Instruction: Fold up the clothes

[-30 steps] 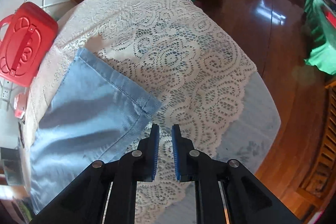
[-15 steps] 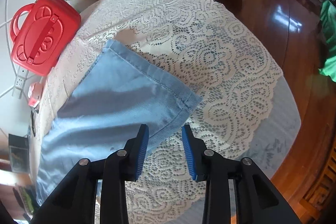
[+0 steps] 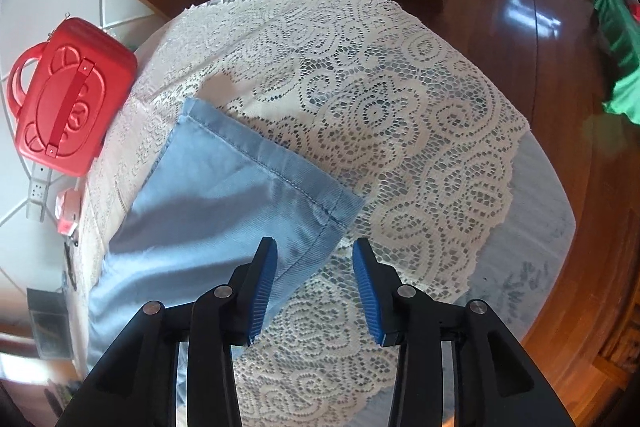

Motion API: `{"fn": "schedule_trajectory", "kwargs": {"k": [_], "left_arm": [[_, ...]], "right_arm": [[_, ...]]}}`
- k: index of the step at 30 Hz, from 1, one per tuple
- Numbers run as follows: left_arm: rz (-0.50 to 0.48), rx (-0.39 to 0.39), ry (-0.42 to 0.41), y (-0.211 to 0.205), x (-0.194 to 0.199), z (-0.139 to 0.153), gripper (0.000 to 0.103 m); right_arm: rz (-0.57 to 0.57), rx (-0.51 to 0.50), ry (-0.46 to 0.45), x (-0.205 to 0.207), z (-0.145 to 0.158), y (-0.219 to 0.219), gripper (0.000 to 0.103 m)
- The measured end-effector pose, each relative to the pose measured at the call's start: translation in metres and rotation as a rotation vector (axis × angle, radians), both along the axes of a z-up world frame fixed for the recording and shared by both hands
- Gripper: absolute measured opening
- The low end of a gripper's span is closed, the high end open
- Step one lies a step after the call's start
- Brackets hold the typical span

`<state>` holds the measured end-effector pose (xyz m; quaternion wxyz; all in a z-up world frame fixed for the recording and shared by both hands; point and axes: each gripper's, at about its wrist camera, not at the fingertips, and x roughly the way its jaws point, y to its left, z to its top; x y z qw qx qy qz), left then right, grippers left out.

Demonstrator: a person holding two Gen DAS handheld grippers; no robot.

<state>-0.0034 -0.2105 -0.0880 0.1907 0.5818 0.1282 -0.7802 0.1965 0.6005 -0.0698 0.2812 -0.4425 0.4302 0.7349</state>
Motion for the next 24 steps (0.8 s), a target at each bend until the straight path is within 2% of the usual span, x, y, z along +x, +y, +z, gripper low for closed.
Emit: {"fn": "schedule_trajectory", "kwargs": {"k": [4,7,8,9,12,15,18,21,24], "left_arm": [[-0.002,0.012,0.065,0.002,0.012,0.034,0.073],[-0.027,0.003,0.098,0.006,0.017,0.052,0.075],[-0.039,0.010,0.107,0.005,0.016,0.055,0.075],[-0.052,0.019,0.114,0.008,0.014,0.058,0.075],[-0.103,0.038,0.127,0.017,0.007,0.060,0.075],[-0.162,0.073,0.130,0.022,-0.004,0.059,0.075],[-0.198,0.119,0.145,0.013,-0.007,0.063,0.075],[-0.222,0.127,0.156,-0.004,-0.007,0.068,0.075],[-0.254,0.126,0.168,-0.021,-0.007,0.072,0.075]], "right_arm": [[0.007,0.013,-0.011,-0.013,-0.009,-0.002,0.049],[0.078,0.123,-0.041,-0.033,-0.008,-0.015,0.050],[0.113,0.149,-0.062,-0.041,-0.008,-0.021,0.036],[0.150,0.174,-0.080,-0.050,-0.008,-0.029,0.012],[0.199,0.163,-0.001,-0.064,0.004,-0.054,0.012],[0.352,0.186,0.140,-0.092,0.039,-0.116,0.012],[0.562,0.172,0.265,-0.132,0.071,-0.208,0.012],[0.786,0.101,0.371,-0.173,0.090,-0.322,0.012],[1.018,-0.016,0.452,-0.211,0.090,-0.446,0.012]]}}
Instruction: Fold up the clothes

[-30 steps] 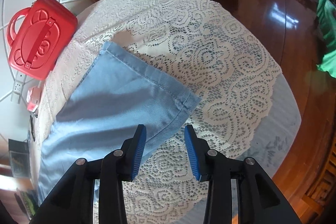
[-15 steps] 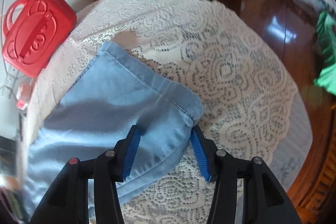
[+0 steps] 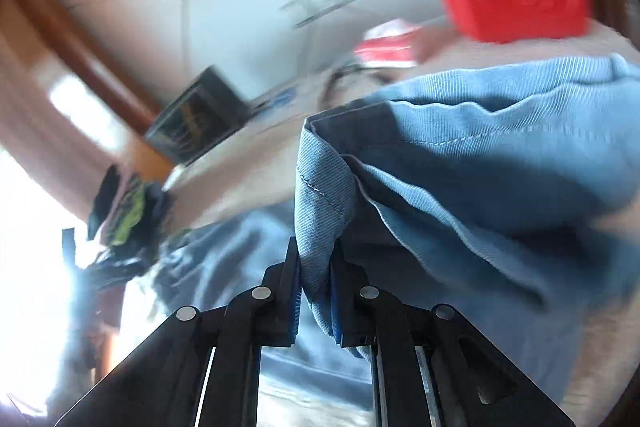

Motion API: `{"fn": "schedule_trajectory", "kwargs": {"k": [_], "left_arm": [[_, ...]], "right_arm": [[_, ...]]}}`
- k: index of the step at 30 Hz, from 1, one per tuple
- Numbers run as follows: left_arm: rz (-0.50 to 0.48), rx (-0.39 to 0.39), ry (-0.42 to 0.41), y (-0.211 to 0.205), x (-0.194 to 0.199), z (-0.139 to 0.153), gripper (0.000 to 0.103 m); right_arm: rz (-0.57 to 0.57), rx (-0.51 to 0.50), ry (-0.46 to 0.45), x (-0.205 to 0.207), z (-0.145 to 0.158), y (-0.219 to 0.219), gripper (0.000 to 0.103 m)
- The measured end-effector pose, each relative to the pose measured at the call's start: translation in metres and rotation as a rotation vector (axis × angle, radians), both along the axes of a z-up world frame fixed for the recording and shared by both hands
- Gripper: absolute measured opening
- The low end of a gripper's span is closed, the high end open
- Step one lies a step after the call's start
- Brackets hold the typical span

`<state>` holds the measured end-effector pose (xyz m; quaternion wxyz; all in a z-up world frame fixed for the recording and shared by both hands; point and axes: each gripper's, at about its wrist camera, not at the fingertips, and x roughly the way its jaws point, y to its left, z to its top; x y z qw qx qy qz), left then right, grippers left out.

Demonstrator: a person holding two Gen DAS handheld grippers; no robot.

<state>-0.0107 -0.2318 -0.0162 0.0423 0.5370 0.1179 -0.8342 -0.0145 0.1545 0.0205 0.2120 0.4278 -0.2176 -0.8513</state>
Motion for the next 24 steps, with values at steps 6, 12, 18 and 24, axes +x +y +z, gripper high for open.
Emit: {"fn": "schedule_trajectory", "kwargs": {"k": [6,12,18,24], "left_arm": [[-0.093,0.039,0.017,-0.001,-0.003,-0.008,0.075],[-0.172,0.069,-0.010,0.029,-0.017,-0.034,0.075],[-0.245,-0.062,-0.067,0.071,-0.028,-0.059,0.075],[-0.176,-0.139,-0.090,0.073,-0.014,-0.076,0.075]], "right_arm": [[0.372,0.018,-0.126,-0.026,-0.050,-0.198,0.023],[0.253,0.124,-0.197,-0.010,-0.069,-0.161,0.025],[0.047,0.169,-0.254,0.002,-0.074,-0.042,0.026],[0.087,0.117,-0.306,-0.014,-0.081,-0.033,0.047]]}}
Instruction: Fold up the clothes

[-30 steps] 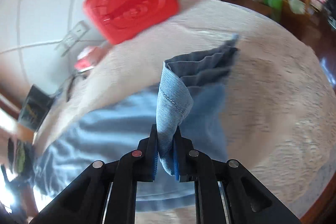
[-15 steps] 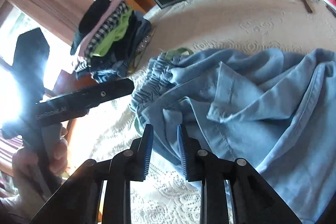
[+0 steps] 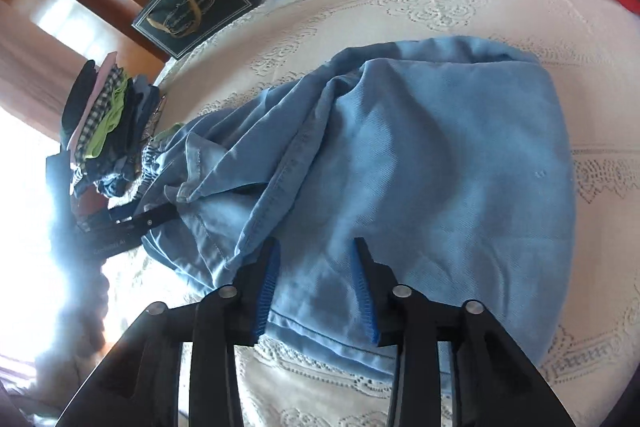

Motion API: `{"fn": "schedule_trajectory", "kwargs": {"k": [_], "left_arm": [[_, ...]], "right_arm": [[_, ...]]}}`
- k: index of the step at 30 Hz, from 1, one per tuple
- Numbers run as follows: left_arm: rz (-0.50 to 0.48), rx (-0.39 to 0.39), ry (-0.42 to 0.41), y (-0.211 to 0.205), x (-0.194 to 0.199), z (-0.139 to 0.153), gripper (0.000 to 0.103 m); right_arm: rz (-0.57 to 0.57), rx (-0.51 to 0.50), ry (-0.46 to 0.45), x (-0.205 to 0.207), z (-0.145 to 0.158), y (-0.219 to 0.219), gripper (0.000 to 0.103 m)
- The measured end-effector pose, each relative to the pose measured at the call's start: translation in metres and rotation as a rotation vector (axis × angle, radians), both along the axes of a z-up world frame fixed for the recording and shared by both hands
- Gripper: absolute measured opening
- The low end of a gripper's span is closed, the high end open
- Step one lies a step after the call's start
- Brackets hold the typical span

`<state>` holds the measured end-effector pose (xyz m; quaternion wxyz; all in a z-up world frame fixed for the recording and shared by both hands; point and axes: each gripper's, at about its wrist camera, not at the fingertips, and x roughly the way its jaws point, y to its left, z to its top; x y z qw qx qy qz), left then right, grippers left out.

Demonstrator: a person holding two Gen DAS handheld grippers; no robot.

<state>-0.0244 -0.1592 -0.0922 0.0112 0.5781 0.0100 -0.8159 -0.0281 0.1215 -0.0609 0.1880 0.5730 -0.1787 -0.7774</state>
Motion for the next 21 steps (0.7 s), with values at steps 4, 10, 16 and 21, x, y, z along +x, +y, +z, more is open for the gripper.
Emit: {"fn": "schedule_trajectory", "kwargs": {"k": [4,10,16,21], "left_arm": [[0.018,-0.024,0.014,0.004,0.004,-0.008,0.075],[0.062,0.027,0.045,0.007,0.014,0.000,0.011],[0.170,0.053,0.209,-0.023,0.048,0.061,0.010],[0.276,0.049,0.135,-0.061,0.042,0.056,0.014]], "right_arm": [[-0.011,-0.099,-0.088,-0.025,-0.015,-0.019,0.049],[0.006,-0.157,-0.285,-0.054,-0.046,-0.064,0.043],[0.210,-0.223,-0.036,-0.089,0.030,-0.103,0.005],[0.236,-0.240,0.022,-0.141,0.069,-0.137,0.046]]}}
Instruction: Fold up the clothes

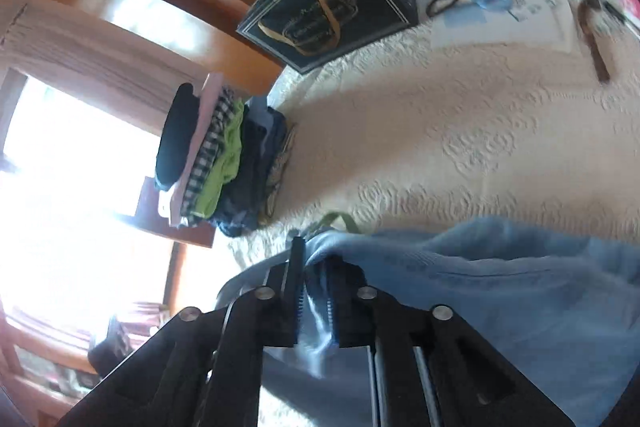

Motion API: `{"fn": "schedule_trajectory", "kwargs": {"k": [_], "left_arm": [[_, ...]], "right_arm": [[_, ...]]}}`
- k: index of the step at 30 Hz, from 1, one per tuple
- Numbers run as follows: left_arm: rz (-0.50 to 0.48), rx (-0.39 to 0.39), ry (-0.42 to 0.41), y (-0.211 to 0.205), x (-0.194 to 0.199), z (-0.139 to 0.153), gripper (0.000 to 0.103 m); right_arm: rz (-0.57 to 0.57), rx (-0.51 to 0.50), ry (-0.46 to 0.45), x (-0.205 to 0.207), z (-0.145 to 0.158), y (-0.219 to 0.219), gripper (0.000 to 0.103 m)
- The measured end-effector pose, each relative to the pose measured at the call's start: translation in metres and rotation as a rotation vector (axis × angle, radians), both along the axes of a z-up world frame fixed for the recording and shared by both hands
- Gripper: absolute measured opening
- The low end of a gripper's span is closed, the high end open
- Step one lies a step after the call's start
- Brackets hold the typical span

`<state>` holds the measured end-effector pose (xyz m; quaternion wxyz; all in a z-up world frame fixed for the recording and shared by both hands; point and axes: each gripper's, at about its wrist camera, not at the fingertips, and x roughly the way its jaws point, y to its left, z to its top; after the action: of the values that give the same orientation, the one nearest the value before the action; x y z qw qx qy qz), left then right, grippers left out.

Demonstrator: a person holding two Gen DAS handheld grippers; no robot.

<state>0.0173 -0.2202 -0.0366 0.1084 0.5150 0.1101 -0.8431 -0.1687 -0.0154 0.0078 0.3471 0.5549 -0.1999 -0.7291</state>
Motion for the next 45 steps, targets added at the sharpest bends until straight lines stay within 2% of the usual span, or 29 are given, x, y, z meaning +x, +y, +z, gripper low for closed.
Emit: {"fn": "schedule_trajectory", "kwargs": {"k": [1,3,5,6,8,11,15,18,21,23,24,25,26,28,29,31,33,36,39,42,45], "left_arm": [[0.011,0.043,-0.054,-0.007,-0.003,-0.010,0.023],[0.013,0.062,-0.092,-0.013,0.002,-0.020,0.037],[0.006,0.038,-0.089,-0.014,0.008,-0.019,0.061],[-0.003,0.033,-0.080,-0.014,0.010,-0.016,0.064],[-0.039,0.049,-0.054,-0.012,0.008,-0.007,0.064],[-0.120,0.059,-0.039,0.001,-0.010,-0.002,0.064],[-0.275,0.132,-0.060,0.037,-0.048,-0.011,0.064],[-0.383,0.187,-0.099,0.062,-0.083,-0.030,0.064],[-0.350,0.175,-0.140,0.059,-0.123,-0.048,0.064],[-0.274,0.172,-0.149,0.038,-0.147,-0.054,0.062],[-0.233,0.163,-0.145,0.025,-0.155,-0.053,0.058],[-0.196,0.141,-0.133,0.013,-0.158,-0.048,0.048],[-0.159,0.119,-0.122,0.002,-0.161,-0.043,0.048],[-0.084,0.001,-0.079,-0.018,-0.160,-0.026,0.050],[-0.059,-0.032,-0.066,-0.026,-0.156,-0.018,0.052],[-0.045,-0.015,-0.062,-0.039,-0.144,-0.009,0.059],[-0.090,-0.010,-0.068,-0.036,-0.129,-0.005,0.062],[-0.133,-0.005,-0.072,-0.021,-0.102,-0.006,0.070],[-0.159,0.038,-0.074,-0.002,-0.075,-0.019,0.071],[-0.182,0.065,-0.081,0.025,-0.053,-0.037,0.071],[-0.163,0.030,-0.129,0.055,-0.043,-0.056,0.071]], "right_arm": [[-0.012,0.018,-0.043,-0.006,-0.004,-0.002,0.053],[-0.033,0.005,-0.123,-0.010,-0.013,0.004,0.054],[-0.052,0.001,-0.103,0.001,-0.012,0.024,0.054],[-0.063,0.035,-0.075,0.009,-0.011,0.035,0.054],[-0.083,0.108,-0.025,0.026,-0.010,0.062,0.054],[-0.107,0.201,-0.026,0.055,-0.023,0.101,0.052],[-0.130,0.301,-0.123,0.098,-0.058,0.149,0.046],[-0.170,0.347,-0.197,0.125,-0.086,0.175,0.045],[-0.225,0.339,-0.223,0.145,-0.101,0.198,0.040],[-0.254,0.317,-0.222,0.149,-0.102,0.205,0.037],[-0.263,0.307,-0.218,0.151,-0.103,0.208,0.036],[-0.271,0.297,-0.213,0.153,-0.103,0.211,0.036],[-0.279,0.286,-0.207,0.155,-0.104,0.213,0.036],[-0.301,0.256,-0.197,0.158,-0.104,0.218,0.036],[-0.314,0.239,-0.194,0.160,-0.105,0.221,0.036],[-0.339,0.213,-0.191,0.164,-0.106,0.226,0.036],[-0.351,0.211,-0.186,0.165,-0.104,0.227,0.036],[-0.357,0.259,-0.163,0.170,-0.098,0.222,0.034],[-0.361,0.302,-0.090,0.178,-0.081,0.214,0.022],[-0.326,0.326,-0.006,0.184,-0.066,0.206,0.019],[-0.249,0.371,0.041,0.182,-0.068,0.195,0.019]]}}
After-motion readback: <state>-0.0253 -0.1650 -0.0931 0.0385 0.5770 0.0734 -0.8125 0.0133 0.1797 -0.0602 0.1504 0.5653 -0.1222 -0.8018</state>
